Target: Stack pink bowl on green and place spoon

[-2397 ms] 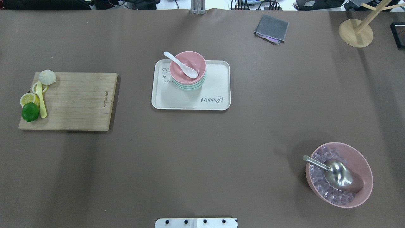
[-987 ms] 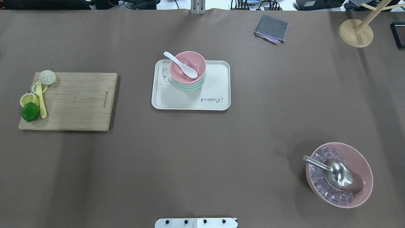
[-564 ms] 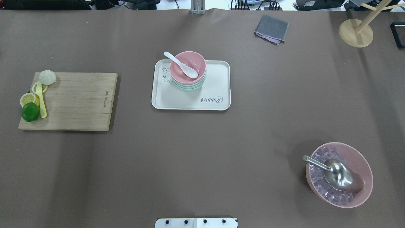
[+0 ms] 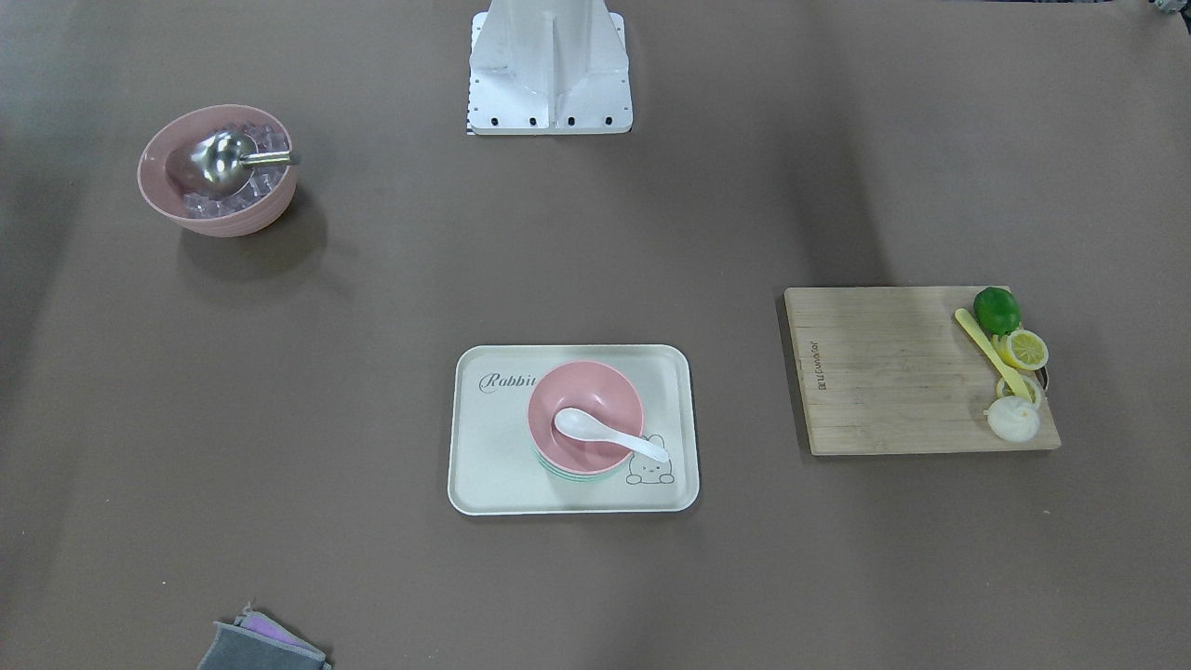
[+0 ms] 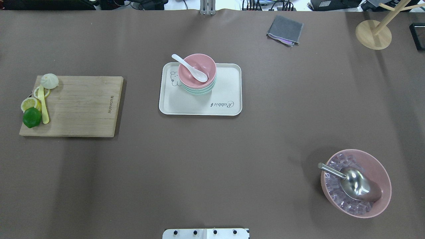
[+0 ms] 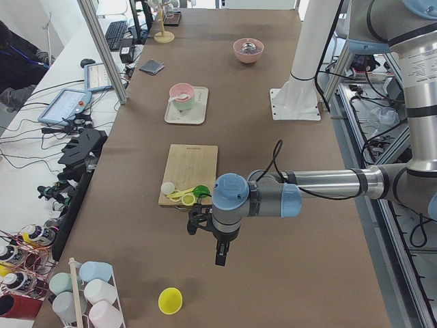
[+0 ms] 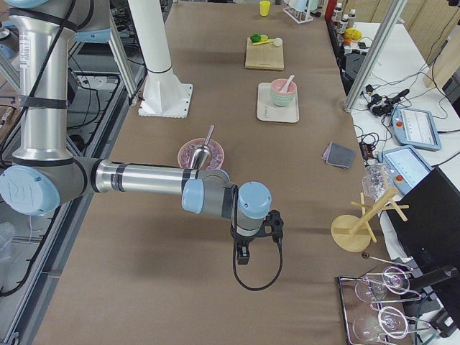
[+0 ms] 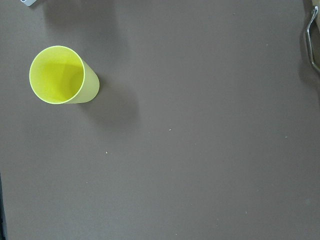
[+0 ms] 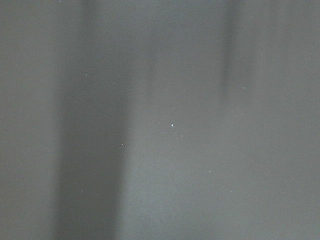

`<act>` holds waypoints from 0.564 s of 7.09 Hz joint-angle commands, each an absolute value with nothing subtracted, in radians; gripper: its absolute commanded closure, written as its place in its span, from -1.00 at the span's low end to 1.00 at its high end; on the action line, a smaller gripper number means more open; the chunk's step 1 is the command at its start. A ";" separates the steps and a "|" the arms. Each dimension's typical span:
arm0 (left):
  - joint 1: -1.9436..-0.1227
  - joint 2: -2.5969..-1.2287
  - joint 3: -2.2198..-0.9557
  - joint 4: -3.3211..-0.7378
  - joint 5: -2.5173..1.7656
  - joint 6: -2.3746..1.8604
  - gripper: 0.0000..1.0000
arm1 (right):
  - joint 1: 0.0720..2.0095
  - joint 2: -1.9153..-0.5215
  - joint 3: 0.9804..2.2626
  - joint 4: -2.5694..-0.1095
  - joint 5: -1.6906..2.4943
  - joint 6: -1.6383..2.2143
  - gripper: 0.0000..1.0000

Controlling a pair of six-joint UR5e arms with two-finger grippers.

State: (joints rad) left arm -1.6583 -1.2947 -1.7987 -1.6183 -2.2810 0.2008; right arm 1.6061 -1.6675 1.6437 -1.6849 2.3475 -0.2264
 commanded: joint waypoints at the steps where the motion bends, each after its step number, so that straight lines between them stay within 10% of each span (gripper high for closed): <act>1: -1.658 -1.295 -1.795 -1.618 -2.281 0.199 -0.96 | 1.605 -1.672 1.643 -1.678 2.347 -0.225 -1.00; 4: -1.658 -1.295 -1.801 -1.618 -2.281 0.201 -0.96 | 1.606 -1.671 1.643 -1.675 2.345 -0.225 -1.00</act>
State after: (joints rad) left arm -1.6582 -1.2947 -1.7972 -1.6183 -2.2810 0.2008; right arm 1.6059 -1.6707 1.6429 -1.6761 2.3466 -0.2255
